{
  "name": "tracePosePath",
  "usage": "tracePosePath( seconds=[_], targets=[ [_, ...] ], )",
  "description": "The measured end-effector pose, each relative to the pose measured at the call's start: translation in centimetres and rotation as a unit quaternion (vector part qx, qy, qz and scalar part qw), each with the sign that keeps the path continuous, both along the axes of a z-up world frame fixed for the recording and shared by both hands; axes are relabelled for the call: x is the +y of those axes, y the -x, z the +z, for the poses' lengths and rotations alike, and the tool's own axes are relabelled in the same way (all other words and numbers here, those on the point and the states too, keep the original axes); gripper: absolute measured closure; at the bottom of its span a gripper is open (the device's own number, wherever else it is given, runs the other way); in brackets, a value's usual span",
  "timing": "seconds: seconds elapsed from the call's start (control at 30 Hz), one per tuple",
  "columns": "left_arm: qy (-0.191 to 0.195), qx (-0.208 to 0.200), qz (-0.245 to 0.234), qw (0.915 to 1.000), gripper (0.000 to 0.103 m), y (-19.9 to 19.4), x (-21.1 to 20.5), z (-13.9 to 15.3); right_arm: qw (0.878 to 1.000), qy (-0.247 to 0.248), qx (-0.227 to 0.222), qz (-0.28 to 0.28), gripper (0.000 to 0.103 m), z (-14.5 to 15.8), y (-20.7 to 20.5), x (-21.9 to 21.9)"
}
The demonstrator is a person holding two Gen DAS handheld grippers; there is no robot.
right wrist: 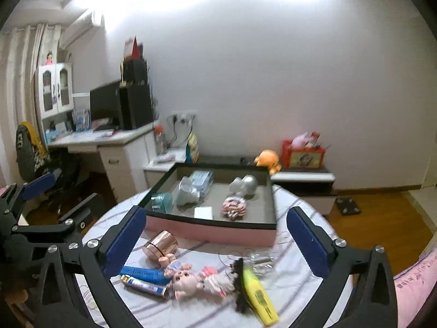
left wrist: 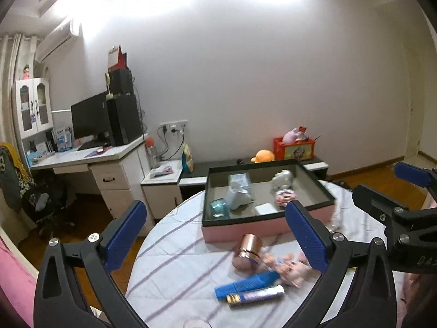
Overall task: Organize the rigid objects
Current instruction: 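Withdraw both grippers from the box back over the bed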
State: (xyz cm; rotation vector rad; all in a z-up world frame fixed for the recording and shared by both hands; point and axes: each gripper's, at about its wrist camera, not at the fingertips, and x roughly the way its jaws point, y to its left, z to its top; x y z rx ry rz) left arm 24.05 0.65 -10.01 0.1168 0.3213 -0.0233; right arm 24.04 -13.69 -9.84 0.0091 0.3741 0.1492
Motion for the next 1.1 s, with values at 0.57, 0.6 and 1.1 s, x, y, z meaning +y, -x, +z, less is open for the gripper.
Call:
tracePosePath(
  seconds=[0.57,0.6,1.1],
  targets=[
    [-0.003,0.000,-0.025,0.9997,0.000,7.2,-2.3,-1.6,0.999,0.011,-0.024,-0.035,0.000,-0.7,9.7,-1.7],
    [-0.006,0.005,-0.026,0.9996,0.000,7.1,-2.3,-1.8,0.999,0.012,-0.021,-0.035,0.000,-1.0,9.8,-1.7],
    [-0.010,0.153,-0.038,0.9874,0.000,1.3,-1.6,-10.3,0.996,0.020,0.082,-0.029,0.000,-7.9,5.3,-1.9]
  ],
)
